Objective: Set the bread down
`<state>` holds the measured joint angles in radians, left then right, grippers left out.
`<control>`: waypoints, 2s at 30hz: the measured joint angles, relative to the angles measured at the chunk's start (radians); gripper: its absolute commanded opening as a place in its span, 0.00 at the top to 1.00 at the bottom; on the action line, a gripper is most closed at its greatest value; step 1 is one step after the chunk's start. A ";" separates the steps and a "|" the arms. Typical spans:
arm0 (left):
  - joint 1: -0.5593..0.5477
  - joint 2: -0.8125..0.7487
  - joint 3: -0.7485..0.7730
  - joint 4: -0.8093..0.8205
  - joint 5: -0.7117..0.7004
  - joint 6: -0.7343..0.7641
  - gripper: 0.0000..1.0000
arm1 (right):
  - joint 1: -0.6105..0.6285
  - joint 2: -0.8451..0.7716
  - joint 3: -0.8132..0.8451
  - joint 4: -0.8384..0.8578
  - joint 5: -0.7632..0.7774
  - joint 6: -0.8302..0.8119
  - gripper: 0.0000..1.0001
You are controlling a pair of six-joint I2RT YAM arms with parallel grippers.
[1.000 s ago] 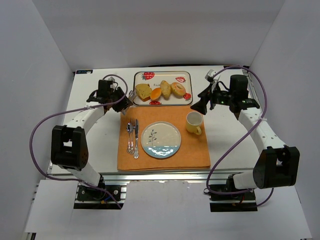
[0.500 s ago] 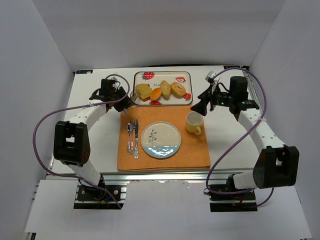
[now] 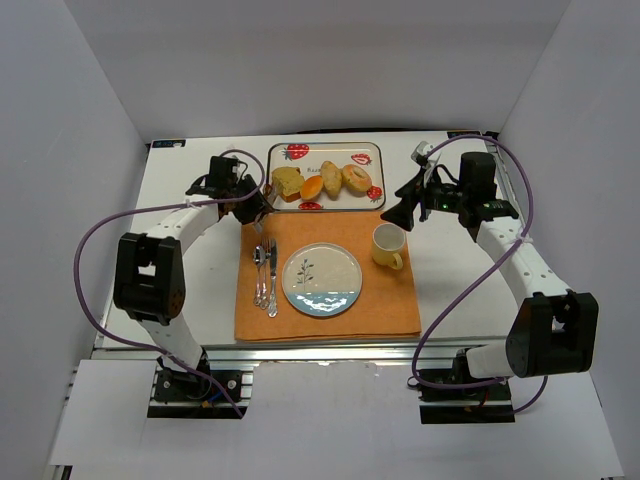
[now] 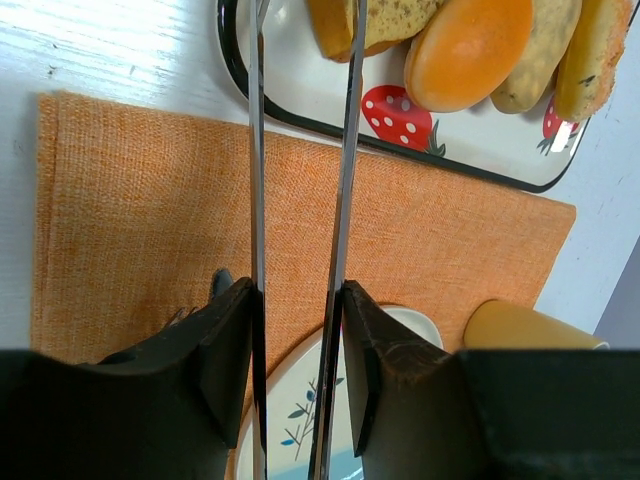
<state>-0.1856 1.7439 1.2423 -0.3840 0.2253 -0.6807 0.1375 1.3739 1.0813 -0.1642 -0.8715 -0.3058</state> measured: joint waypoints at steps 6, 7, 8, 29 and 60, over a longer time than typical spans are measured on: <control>-0.003 0.005 0.010 -0.009 0.001 -0.012 0.60 | -0.001 0.000 0.000 0.005 -0.003 0.004 0.12; -0.003 0.005 0.012 -0.009 0.002 -0.014 0.63 | -0.001 0.000 0.000 0.005 -0.004 0.006 0.12; -0.003 0.005 0.013 -0.009 0.003 -0.016 0.68 | -0.001 0.000 0.000 0.006 -0.005 0.007 0.12; -0.003 -0.037 0.068 -0.007 0.017 -0.011 0.95 | -0.013 -0.001 0.000 0.010 -0.019 0.011 0.12; -0.013 -0.482 -0.245 -0.076 0.229 0.048 0.98 | -0.028 -0.007 0.002 0.009 -0.021 0.003 0.12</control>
<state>-0.1989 1.2621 0.9977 -0.4599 0.4541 -0.6331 0.1093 1.3666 1.0828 -0.1551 -0.8928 -0.3031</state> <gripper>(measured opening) 0.308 0.886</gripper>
